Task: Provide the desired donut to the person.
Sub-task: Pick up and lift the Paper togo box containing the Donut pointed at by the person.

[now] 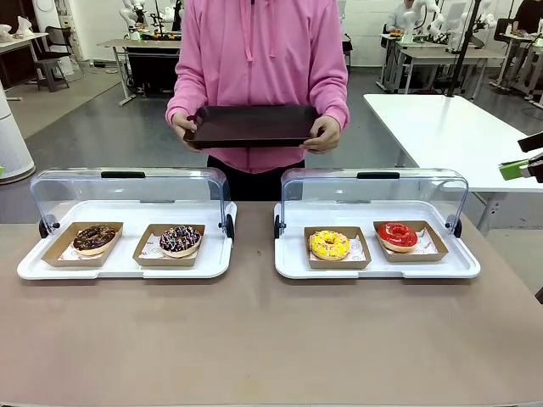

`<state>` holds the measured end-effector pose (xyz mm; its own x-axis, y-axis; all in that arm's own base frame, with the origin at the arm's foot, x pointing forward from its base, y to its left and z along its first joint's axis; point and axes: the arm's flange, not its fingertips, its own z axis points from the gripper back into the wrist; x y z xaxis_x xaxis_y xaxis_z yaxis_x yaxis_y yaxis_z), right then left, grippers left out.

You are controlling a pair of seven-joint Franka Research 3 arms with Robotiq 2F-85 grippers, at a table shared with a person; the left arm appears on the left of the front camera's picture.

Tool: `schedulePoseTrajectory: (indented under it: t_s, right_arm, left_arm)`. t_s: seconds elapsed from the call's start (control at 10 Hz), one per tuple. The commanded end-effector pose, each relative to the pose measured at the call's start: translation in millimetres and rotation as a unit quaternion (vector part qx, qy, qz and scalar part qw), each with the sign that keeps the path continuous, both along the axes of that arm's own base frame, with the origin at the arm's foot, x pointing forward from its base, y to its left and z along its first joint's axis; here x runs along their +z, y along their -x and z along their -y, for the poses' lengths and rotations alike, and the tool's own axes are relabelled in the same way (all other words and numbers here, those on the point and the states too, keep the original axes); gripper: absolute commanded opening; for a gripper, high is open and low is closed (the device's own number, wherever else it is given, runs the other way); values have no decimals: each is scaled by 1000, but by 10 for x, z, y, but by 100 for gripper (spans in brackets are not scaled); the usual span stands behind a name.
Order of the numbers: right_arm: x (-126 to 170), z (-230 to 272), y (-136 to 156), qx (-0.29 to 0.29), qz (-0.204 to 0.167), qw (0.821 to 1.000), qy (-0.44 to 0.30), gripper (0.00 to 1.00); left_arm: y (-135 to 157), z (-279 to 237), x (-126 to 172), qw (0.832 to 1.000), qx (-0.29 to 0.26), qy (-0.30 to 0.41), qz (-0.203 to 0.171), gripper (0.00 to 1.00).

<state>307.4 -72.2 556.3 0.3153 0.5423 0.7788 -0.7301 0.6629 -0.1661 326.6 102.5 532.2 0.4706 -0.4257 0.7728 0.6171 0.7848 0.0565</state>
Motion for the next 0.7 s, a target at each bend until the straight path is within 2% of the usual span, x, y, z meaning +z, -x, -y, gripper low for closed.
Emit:
schedulePoseTrajectory:
  t_s: [0.0, 0.6]
  right_arm:
    - [-6, -8, -8, 1, -1, 1000, -3, 100]
    - [-6, -8, -8, 1, -1, 1000, -3, 100]
  left_arm:
    - [-3, -6, -3, 1000, -1, -2, 1, 100]
    - [-3, -6, -3, 1000, -1, -2, 1, 100]
